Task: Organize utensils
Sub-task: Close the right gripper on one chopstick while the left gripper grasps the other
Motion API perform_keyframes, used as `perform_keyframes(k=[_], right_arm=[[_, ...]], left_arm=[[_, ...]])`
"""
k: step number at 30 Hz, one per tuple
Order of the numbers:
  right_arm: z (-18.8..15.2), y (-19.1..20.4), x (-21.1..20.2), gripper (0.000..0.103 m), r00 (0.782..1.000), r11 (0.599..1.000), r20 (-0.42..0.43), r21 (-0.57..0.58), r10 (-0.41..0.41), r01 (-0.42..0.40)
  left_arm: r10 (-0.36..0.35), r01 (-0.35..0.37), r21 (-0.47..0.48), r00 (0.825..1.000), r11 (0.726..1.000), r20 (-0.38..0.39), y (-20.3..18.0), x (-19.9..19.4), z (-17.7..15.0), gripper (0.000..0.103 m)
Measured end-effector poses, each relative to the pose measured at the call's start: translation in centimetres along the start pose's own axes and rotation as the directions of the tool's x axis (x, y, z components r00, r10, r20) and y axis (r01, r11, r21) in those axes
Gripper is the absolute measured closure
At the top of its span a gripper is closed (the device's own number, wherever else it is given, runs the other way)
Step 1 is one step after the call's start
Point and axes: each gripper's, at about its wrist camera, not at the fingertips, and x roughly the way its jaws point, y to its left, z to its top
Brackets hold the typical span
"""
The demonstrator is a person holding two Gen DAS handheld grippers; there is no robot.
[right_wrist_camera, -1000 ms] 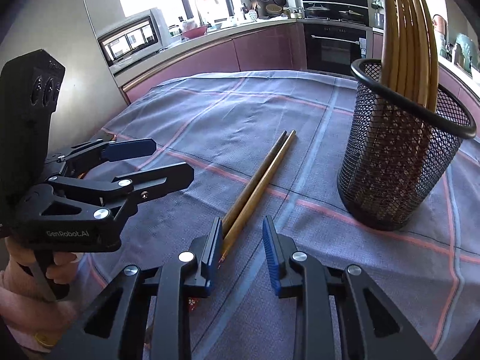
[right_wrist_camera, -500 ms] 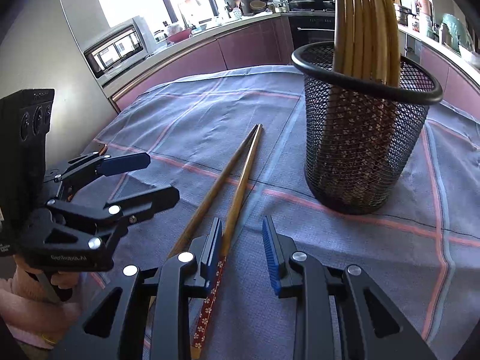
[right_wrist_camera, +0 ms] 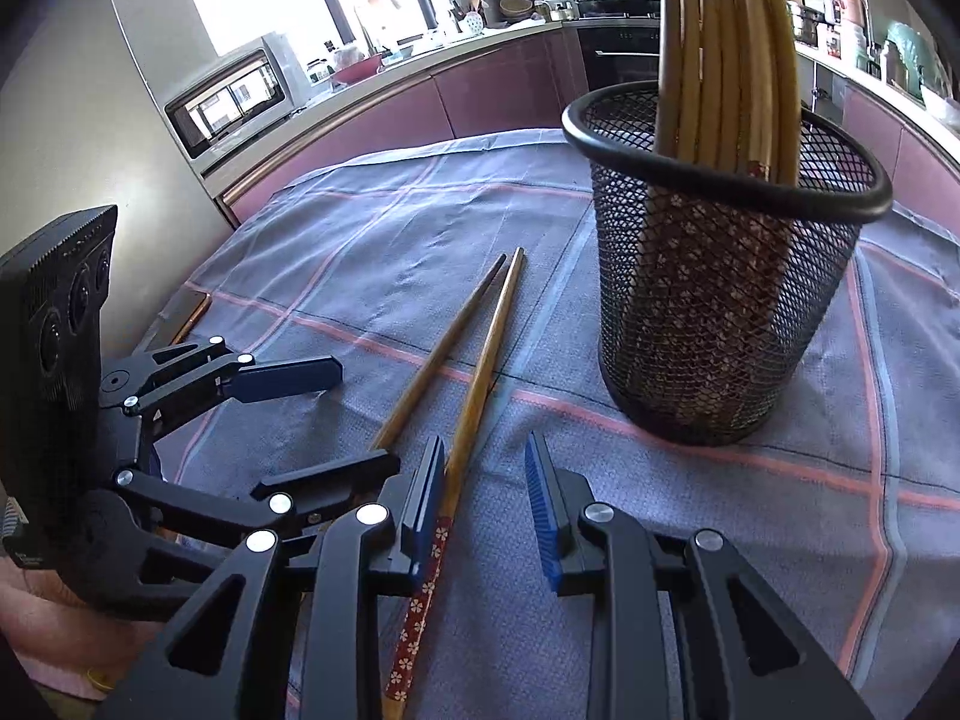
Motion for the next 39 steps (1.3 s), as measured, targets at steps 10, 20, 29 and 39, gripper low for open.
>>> perform_keyframes(k=[10,20,29,39], right_arm=[[1.4,1.1,1.4,0.076,0.999,0.998,0.005,-0.049,-0.042,0.042],[1.6,0.4,1.7,0.093,0.999,0.999,0.014,-0.02,-0.039,0.039],[1.2,-0.2,0.8,0.097,0.999,1.0,0.037,0.016,-0.001,0.001],[1.2,0.5,0.5,0.097,0.999,0.999,0.024,-0.017,0.029,-0.028]], left_arm=[[0.003,-0.003,-0.002,1.0,1.0,-0.002,0.0,0.5,0.4,0.056],[-0.005,0.005,-0.014,1.0,1.0,0.004,-0.1,0.7,0.8,0.076],[-0.014,0.014,-0.077,1.0,0.997,0.003,0.8,0.8,1.0,0.09],[-0.017,0.016,-0.071,1.0,0.997,-0.002,0.4,0.7,0.8,0.094]])
